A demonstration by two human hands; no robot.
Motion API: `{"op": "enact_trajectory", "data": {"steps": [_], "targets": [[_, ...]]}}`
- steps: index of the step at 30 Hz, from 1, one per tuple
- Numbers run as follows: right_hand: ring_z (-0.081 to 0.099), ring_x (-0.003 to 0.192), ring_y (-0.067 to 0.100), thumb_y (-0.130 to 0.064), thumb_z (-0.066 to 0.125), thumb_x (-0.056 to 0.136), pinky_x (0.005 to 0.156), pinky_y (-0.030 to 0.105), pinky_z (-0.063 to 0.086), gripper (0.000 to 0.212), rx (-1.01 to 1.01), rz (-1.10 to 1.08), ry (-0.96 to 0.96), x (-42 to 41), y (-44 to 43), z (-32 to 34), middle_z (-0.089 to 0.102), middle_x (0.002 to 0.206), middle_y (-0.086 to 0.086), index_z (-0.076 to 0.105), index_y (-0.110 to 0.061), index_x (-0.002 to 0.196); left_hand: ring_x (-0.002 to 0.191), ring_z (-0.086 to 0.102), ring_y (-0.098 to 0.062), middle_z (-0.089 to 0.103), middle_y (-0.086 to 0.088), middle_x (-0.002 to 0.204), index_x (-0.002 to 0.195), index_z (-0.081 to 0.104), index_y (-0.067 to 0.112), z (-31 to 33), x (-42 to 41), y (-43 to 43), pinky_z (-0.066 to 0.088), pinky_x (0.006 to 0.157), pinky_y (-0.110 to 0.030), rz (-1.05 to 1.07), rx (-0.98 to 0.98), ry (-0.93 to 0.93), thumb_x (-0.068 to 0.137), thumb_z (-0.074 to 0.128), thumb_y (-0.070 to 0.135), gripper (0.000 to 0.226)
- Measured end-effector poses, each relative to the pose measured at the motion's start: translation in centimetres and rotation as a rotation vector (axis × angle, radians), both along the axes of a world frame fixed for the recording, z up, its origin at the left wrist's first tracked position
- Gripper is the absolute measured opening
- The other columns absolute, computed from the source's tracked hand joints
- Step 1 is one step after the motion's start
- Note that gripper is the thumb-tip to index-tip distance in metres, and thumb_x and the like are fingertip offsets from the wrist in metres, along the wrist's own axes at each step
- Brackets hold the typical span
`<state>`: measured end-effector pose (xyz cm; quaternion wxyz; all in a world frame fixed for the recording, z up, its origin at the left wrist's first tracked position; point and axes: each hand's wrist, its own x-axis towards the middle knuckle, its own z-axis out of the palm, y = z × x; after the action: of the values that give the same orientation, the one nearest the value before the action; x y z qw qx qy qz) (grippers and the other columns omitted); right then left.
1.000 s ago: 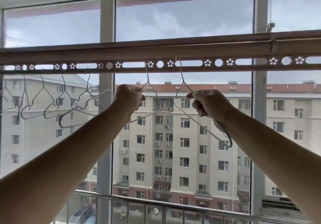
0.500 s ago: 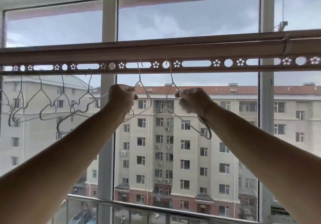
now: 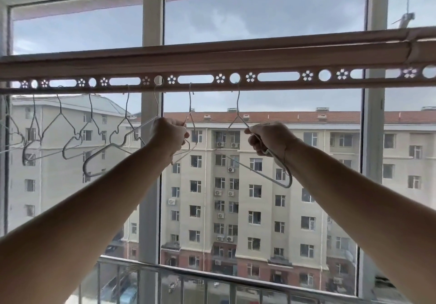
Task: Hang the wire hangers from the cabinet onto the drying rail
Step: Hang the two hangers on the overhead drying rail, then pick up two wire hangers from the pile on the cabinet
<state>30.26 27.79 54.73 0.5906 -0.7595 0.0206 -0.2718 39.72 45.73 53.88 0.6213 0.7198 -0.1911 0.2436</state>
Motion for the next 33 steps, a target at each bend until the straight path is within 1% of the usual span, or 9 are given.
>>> {"op": "enact_trajectory", "data": {"steps": [2,4,7,9,14,18,22,26,33], "targets": [[0.040,0.041,0.014,-0.004,0.038,0.095,0.035,0.013,0.030,0.027,-0.008,-0.010,-0.019,-0.4,0.1,0.0,0.051,0.055,0.009,0.058,0.010,0.106,0.057,0.052,-0.011,0.066,-0.013,0.090,0.111,0.062,0.000,-0.4,-0.3,0.1,0.042,0.042,-0.013,-0.004,0.026,-0.019,0.092,0.050,0.006,0.023],[0.044,0.043,0.014,-0.005,0.039,0.095,0.037,0.016,0.036,0.029,-0.023,-0.016,-0.035,-0.9,0.1,-0.2,0.053,0.061,0.010,0.057,0.016,0.101,0.064,0.053,-0.013,0.066,-0.015,0.098,0.112,0.062,0.002,-1.1,-1.0,0.3,0.046,0.057,-0.023,0.005,0.040,-0.063,0.092,0.053,0.014,0.025],[0.054,0.052,0.010,-0.011,0.040,0.096,0.053,0.020,0.045,0.027,-0.020,-0.009,-0.026,-1.5,-0.3,-1.0,0.059,0.070,0.008,0.058,0.000,0.078,0.102,0.057,-0.021,0.060,-0.009,0.120,0.127,0.051,0.010,-3.0,-2.3,0.7,0.045,0.087,-0.033,0.074,0.105,-0.146,0.091,0.055,0.035,0.044],[0.057,0.064,0.014,-0.012,0.043,0.094,0.059,0.024,0.046,0.026,-0.021,-0.047,-0.045,-1.9,-0.9,-1.8,0.062,0.077,0.009,0.059,-0.006,0.075,0.118,0.050,-0.022,0.053,-0.006,0.130,0.134,0.043,0.012,-4.6,-3.4,0.9,0.040,0.094,-0.035,0.099,0.123,-0.176,0.088,0.056,0.044,0.057],[0.056,0.070,0.015,-0.013,0.049,0.092,0.060,0.024,0.039,0.014,0.077,-0.116,-0.038,-3.5,-3.5,-6.0,0.060,0.077,0.005,0.062,-0.007,0.089,0.124,0.045,-0.024,0.046,-0.007,0.137,0.141,0.032,0.013,-9.6,-5.4,0.5,0.038,0.098,-0.035,0.062,0.100,-0.058,0.082,0.062,0.048,0.075],[0.057,0.102,0.023,-0.020,0.058,0.088,0.082,0.026,0.047,0.031,-0.294,-0.308,0.021,-5.4,-6.2,-11.8,0.062,0.112,0.011,0.058,-0.009,0.116,0.127,0.043,-0.027,0.044,-0.012,0.140,0.142,0.033,0.011,-15.0,-6.3,-1.0,0.038,0.105,-0.042,0.012,0.250,0.045,0.082,0.064,0.045,0.075],[0.041,0.130,0.025,-0.034,0.060,0.085,0.107,0.035,0.034,0.058,-0.537,-0.335,0.180,-8.5,-8.3,-19.0,0.045,0.141,0.010,0.042,-0.014,0.137,0.138,0.029,-0.028,0.030,-0.014,0.150,0.145,0.028,0.011,-22.2,-8.0,-3.7,0.027,0.113,-0.047,-0.112,0.538,0.079,0.082,0.061,0.049,0.080],[0.019,0.142,0.023,-0.056,0.056,0.079,0.116,0.048,0.018,0.081,-0.759,-0.417,0.403,-12.6,-9.9,-26.3,0.025,0.153,0.007,0.025,-0.021,0.145,0.145,0.013,-0.024,0.016,-0.005,0.157,0.149,0.016,0.019,-28.8,-10.6,-6.7,0.016,0.118,-0.048,-0.184,0.812,0.117,0.081,0.052,0.062,0.088],[0.004,0.144,0.024,-0.059,0.054,0.075,0.116,0.045,0.007,0.089,-0.684,-0.513,0.651,-22.4,-11.2,-37.6,0.007,0.156,0.002,0.012,-0.029,0.147,0.147,-0.009,-0.020,-0.004,-0.002,0.160,0.151,0.001,0.022,-36.6,-16.7,-12.2,-0.004,0.119,-0.040,-0.293,1.081,0.107,0.083,0.046,0.064,0.092]]}}
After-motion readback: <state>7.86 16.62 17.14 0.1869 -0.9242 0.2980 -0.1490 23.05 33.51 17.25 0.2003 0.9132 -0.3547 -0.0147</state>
